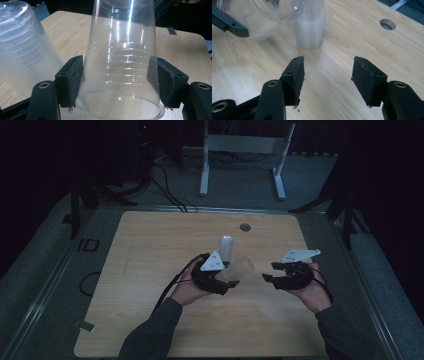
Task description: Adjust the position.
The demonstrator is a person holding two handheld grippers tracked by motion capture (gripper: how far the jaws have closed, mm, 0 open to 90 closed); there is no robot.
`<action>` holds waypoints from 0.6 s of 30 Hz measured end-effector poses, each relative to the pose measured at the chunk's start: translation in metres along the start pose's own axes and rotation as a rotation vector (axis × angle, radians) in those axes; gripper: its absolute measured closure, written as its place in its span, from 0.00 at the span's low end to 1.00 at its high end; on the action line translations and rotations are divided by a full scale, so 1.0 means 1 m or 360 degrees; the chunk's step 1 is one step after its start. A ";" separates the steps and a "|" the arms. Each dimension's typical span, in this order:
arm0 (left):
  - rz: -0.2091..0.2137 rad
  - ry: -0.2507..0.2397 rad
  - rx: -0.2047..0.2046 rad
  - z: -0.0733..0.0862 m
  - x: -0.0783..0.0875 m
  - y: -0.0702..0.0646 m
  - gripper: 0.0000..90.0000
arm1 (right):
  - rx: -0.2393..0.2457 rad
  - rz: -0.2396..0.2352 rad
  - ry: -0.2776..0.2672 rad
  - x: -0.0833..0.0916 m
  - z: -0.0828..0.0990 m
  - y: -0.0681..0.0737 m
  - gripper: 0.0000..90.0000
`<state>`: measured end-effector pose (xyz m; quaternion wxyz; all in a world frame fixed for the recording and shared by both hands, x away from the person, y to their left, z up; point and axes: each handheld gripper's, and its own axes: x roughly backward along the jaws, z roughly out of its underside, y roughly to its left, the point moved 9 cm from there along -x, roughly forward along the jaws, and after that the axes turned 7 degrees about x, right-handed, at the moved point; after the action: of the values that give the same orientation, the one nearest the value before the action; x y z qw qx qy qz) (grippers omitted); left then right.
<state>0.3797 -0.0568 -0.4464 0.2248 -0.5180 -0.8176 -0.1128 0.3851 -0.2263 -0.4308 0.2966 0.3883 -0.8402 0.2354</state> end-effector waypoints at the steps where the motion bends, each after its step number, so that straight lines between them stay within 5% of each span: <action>1: 0.0000 0.0000 0.0000 0.000 0.000 0.000 0.33 | 0.0000 0.0000 0.0000 0.000 0.000 0.000 0.47; 18: 0.0020 0.0190 -0.0106 0.016 -0.012 -0.005 0.33 | 0.0200 -0.0078 0.0172 0.001 0.003 0.007 0.47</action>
<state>0.3754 -0.0619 -0.4656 0.2564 -0.5226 -0.7953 -0.1692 0.3782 -0.2250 -0.4338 0.3221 0.4134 -0.7967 0.3010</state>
